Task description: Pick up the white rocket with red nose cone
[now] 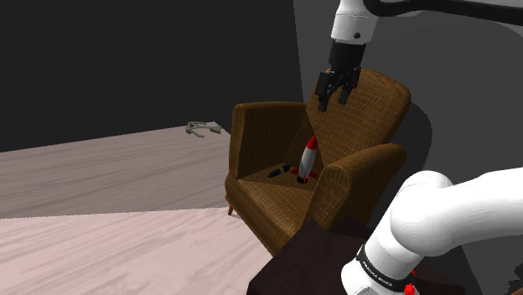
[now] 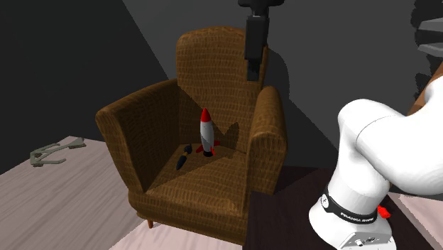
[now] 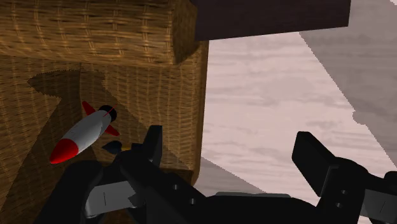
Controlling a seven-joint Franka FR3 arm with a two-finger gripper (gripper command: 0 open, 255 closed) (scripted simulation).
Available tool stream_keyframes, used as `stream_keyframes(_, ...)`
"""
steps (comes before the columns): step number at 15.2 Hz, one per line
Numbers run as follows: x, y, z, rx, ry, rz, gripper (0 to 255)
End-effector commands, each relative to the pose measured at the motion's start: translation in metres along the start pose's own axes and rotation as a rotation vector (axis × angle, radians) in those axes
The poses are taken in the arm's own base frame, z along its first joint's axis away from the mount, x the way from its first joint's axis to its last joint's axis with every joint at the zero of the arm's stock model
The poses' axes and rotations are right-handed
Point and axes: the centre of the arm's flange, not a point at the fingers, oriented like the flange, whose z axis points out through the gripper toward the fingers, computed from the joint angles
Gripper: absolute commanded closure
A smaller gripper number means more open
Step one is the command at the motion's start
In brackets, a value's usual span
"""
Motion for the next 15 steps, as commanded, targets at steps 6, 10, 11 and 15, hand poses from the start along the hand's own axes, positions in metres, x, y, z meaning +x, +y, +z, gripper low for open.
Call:
stream_keyframes(6,0.042,0.042,0.035,-0.003,-0.039,-0.008,0)
stream_keyframes(10,0.075,0.076,0.065,-0.006,-0.071,-0.015,0)
stream_keyframes(11,0.083,0.084,0.072,-0.007,-0.079,-0.017,0)
stream_keyframes(15,0.115,0.118,0.103,-0.009,-0.11,-0.024,0)
